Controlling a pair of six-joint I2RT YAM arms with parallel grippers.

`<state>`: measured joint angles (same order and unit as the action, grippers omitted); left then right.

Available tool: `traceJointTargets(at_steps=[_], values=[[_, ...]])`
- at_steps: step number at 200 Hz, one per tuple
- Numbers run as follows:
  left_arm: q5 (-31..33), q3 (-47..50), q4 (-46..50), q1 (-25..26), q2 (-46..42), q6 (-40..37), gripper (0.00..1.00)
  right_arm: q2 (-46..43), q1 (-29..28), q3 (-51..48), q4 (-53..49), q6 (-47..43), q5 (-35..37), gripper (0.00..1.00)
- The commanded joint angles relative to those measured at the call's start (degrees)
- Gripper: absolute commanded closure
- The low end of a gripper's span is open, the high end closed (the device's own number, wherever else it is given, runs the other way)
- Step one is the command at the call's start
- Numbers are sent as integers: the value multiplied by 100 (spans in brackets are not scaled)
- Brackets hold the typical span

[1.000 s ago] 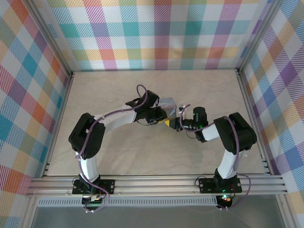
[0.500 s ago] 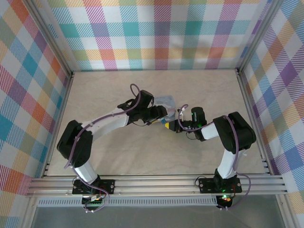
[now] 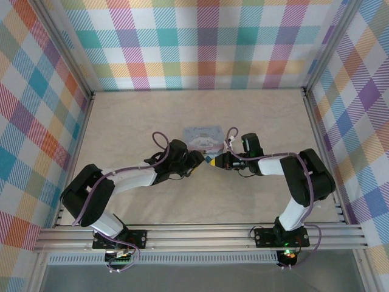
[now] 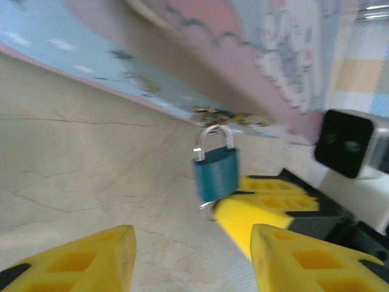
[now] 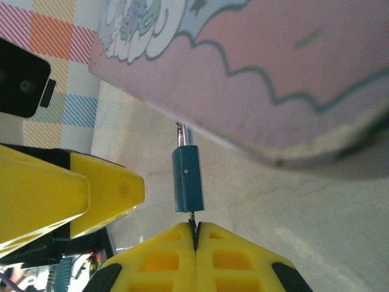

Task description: Unlock a padlock with a key

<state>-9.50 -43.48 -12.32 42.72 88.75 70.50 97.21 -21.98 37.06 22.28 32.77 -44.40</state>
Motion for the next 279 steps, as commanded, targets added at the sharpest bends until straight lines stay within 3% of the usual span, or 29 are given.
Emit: traceJointTargets(at_steps=[1, 171, 249, 279], values=[[255, 131, -1080, 113, 104, 674, 51, -175, -65, 92, -251, 540, -98, 100], [284, -291, -1118, 223, 1018, 1271, 58, -133, -149, 83, 31, 1481, 46, 100], [343, -372, -1201, 262, 1253, 1374, 68, -138, -167, 67, 201, 1878, 33, 100], [381, -383, -1205, 279, 1247, 1388, 77, -130, -184, -4, 439, 2141, 19, 97]])
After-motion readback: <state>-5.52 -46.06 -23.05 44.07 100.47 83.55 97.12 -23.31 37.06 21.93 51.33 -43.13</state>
